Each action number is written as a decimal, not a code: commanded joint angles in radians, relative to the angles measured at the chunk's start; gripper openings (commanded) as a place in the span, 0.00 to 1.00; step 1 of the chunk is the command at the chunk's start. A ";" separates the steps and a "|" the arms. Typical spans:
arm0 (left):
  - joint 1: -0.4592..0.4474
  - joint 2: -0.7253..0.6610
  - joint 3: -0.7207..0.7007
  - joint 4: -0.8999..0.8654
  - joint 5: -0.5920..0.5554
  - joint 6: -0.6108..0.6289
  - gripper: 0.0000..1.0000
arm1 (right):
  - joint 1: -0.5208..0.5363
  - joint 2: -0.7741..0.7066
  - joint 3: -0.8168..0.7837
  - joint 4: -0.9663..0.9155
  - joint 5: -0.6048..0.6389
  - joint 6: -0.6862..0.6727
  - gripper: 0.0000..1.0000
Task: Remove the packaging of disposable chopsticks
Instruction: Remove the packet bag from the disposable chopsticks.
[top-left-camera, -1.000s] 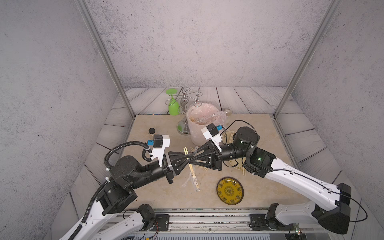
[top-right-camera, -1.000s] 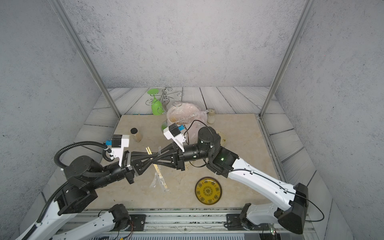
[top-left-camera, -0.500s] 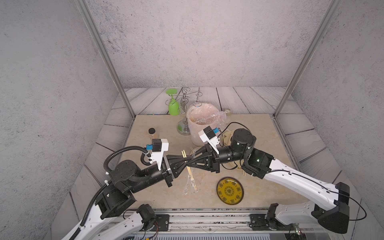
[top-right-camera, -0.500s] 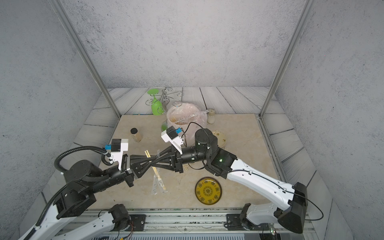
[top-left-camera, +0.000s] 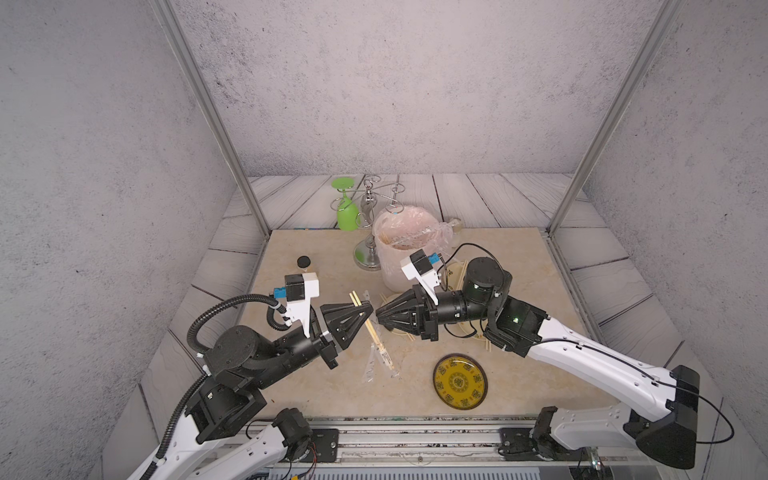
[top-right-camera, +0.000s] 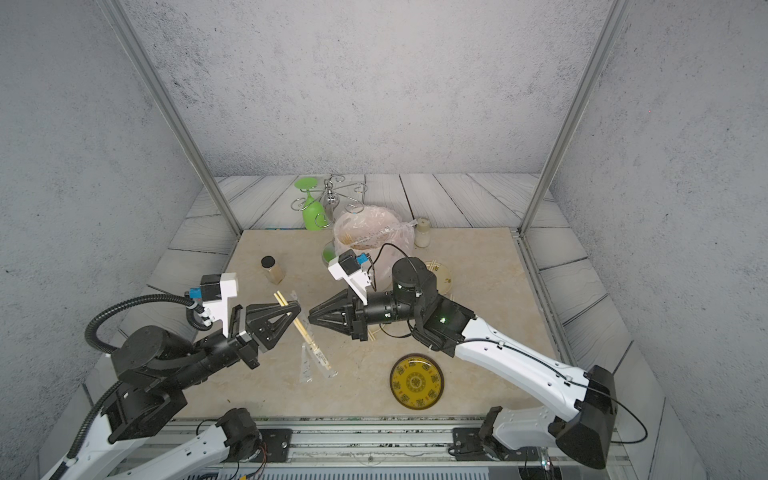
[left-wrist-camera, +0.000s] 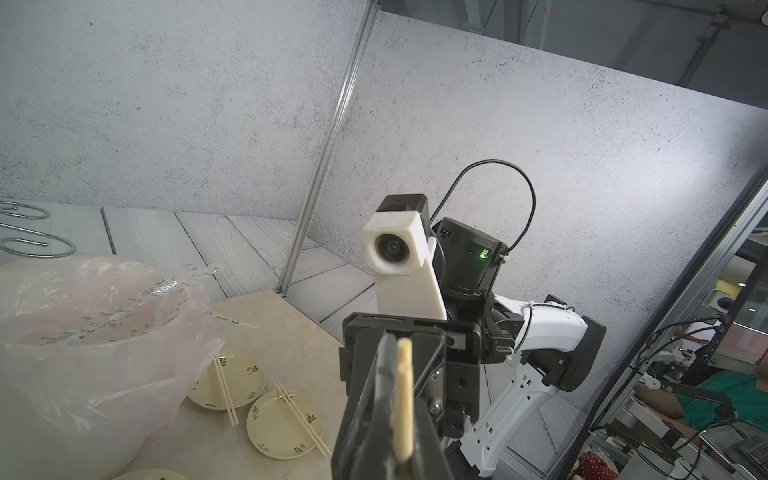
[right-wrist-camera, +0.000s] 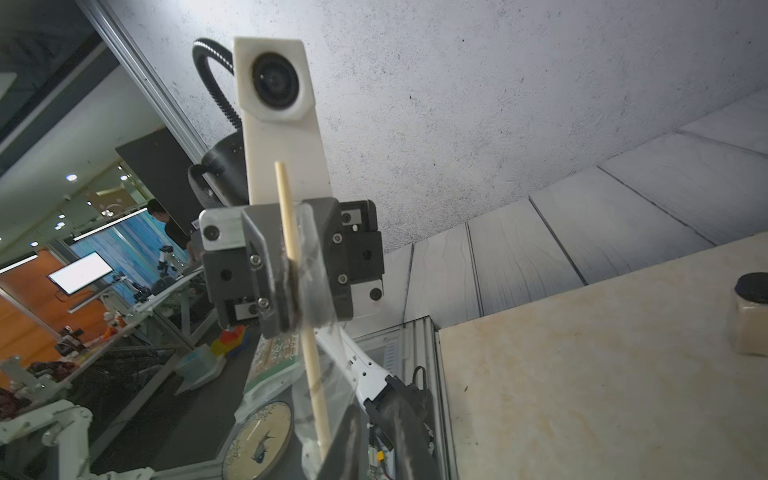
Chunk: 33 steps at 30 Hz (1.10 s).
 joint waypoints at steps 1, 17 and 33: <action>0.001 -0.024 -0.025 0.047 0.003 -0.026 0.00 | 0.001 -0.026 -0.013 0.056 -0.017 0.027 0.46; 0.001 -0.004 -0.028 0.057 0.021 -0.026 0.00 | 0.004 0.004 -0.021 0.120 -0.140 0.056 0.36; 0.001 0.014 -0.025 0.040 -0.003 -0.014 0.00 | 0.003 -0.004 -0.039 0.117 -0.147 0.048 0.00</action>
